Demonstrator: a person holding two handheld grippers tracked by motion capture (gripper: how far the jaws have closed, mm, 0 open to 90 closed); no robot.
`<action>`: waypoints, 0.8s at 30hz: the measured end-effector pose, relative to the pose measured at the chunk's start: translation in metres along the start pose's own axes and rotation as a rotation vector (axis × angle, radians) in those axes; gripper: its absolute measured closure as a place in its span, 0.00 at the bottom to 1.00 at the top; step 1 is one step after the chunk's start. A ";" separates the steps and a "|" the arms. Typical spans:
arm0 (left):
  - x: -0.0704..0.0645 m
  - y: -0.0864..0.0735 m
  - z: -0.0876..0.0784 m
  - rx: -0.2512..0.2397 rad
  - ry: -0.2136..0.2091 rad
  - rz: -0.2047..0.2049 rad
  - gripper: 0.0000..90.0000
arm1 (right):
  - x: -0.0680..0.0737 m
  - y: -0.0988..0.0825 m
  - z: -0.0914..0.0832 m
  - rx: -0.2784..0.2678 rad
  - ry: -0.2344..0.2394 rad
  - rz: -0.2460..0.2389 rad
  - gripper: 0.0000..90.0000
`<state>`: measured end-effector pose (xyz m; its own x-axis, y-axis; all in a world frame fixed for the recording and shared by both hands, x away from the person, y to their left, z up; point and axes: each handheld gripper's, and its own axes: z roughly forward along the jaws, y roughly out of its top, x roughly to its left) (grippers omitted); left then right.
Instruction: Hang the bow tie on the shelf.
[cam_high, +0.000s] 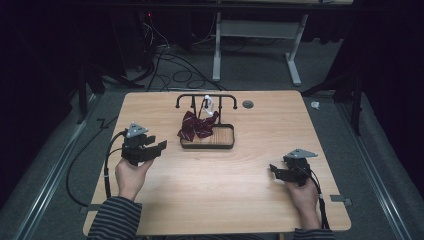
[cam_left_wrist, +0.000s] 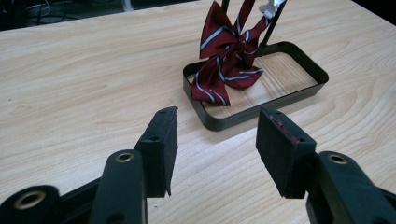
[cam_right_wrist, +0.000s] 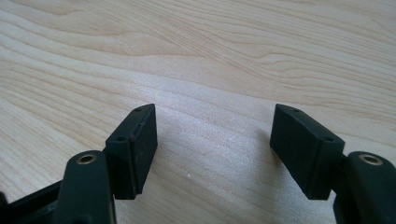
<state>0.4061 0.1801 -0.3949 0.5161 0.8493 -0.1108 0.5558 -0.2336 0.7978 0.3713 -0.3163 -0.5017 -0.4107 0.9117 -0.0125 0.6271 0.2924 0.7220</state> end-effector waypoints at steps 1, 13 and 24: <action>0.000 -0.002 0.000 0.001 -0.002 -0.004 0.54 | 0.000 0.000 0.000 0.000 0.000 -0.001 0.37; 0.004 -0.019 0.005 0.021 -0.017 -0.040 0.53 | 0.000 0.000 0.000 0.000 0.000 0.000 0.37; 0.003 -0.032 0.009 0.036 -0.024 -0.061 0.52 | 0.000 0.000 0.000 0.000 0.000 0.000 0.37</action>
<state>0.3956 0.1864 -0.4259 0.4958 0.8509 -0.1736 0.6097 -0.1988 0.7673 0.3713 -0.3163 -0.5018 -0.4106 0.9117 -0.0124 0.6270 0.2922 0.7221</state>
